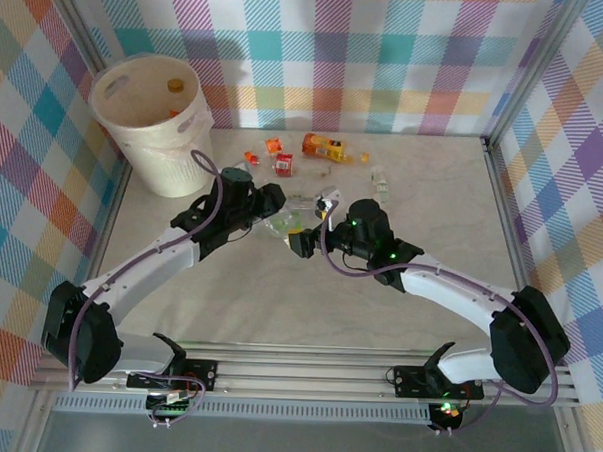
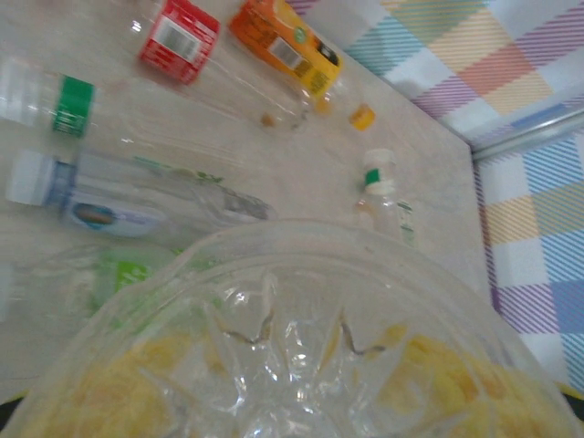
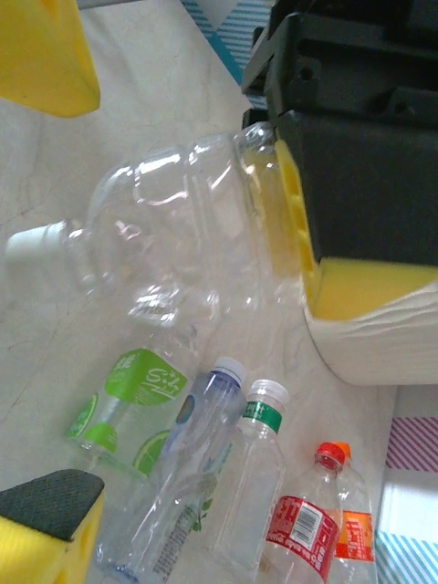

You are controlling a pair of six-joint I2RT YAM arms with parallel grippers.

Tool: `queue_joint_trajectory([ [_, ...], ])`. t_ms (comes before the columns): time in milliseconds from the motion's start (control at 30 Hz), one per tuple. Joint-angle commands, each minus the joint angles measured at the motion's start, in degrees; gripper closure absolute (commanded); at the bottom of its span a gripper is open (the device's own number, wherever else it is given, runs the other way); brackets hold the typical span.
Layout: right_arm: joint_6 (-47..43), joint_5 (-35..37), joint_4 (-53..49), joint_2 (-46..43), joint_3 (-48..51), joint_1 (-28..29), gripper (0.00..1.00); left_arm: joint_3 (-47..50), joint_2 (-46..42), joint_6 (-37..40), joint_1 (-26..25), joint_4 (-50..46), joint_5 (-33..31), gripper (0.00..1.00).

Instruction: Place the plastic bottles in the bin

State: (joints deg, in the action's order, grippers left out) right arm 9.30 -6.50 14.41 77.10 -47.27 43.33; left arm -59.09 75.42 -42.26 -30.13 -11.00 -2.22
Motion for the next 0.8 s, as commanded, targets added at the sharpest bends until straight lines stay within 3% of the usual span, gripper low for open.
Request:
queue_joint_trajectory([
  [0, -1.2, 2.3, 0.1, -1.4, -0.2, 0.3, 0.00, -2.2, -2.9, 3.3, 2.2, -4.3, -4.5, 0.50],
  [367, -1.4, 7.4, 3.9, -4.1, 2.2, 0.3, 0.00, -5.8, -10.1, 12.7, 8.9, -13.4, -13.3, 0.50],
  [533, 0.1, 13.6, 4.1, -4.9, 2.8, 0.3, 0.00, -8.6, -12.1, 16.9, 11.6, -14.8, -15.6, 0.50],
  [767, -1.3, 16.1, 4.2, -6.6, 3.4, 0.3, 0.00, -15.8, -12.0, 23.1, 14.9, -13.7, -18.4, 0.49],
])
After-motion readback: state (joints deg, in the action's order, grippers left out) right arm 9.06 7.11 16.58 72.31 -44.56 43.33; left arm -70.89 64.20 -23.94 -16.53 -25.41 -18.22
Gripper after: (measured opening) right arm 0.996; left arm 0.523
